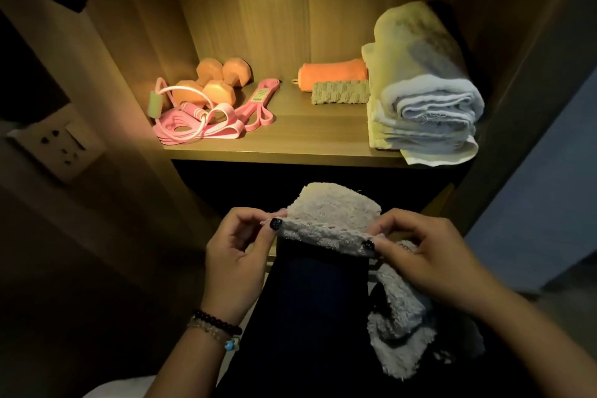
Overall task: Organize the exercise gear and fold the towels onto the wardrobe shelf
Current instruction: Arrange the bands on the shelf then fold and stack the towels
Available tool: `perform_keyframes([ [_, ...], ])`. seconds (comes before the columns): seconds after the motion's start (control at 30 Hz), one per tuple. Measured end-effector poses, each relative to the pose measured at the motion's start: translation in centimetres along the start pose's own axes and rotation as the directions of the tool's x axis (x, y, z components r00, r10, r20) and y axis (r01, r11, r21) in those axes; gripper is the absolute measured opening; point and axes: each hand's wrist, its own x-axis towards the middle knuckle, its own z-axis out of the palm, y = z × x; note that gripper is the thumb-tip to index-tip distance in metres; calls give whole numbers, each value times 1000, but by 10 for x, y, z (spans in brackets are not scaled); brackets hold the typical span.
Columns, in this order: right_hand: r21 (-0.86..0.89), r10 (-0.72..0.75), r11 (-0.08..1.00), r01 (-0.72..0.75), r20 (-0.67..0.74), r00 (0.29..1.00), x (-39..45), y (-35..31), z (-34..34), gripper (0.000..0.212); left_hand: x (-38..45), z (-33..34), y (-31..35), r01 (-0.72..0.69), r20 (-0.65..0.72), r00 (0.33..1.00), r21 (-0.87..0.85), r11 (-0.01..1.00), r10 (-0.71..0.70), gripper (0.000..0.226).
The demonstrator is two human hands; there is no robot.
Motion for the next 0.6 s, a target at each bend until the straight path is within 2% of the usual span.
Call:
perform_keyframes([
  [0.1, -24, -5, 1000, 5, 27, 1000, -10, -6, 5, 17, -5, -8, -1, 15, -1, 1000, 58, 998, -15, 10],
  [0.27, 171, 64, 983, -71, 48, 997, -15, -11, 18, 9, -8, -13, 7, 34, -56, 998, 86, 996, -29, 15],
  [0.4, 197, 153, 967, -159, 46, 987, -17, -4, 38, 13, -11, -20, 4, 126, -51, 991, 133, 983, -120, 14],
  [0.5, 177, 201, 965, -195, -17, 979, -14, -3, 50, 16, -10, -27, -5, 219, -47, 976, 174, 960, -214, 15],
  [0.6, 146, 183, 975, -168, -97, 978, -10, -9, 57, 15, -8, -31, -8, 262, -57, 965, 213, 941, -256, 15],
])
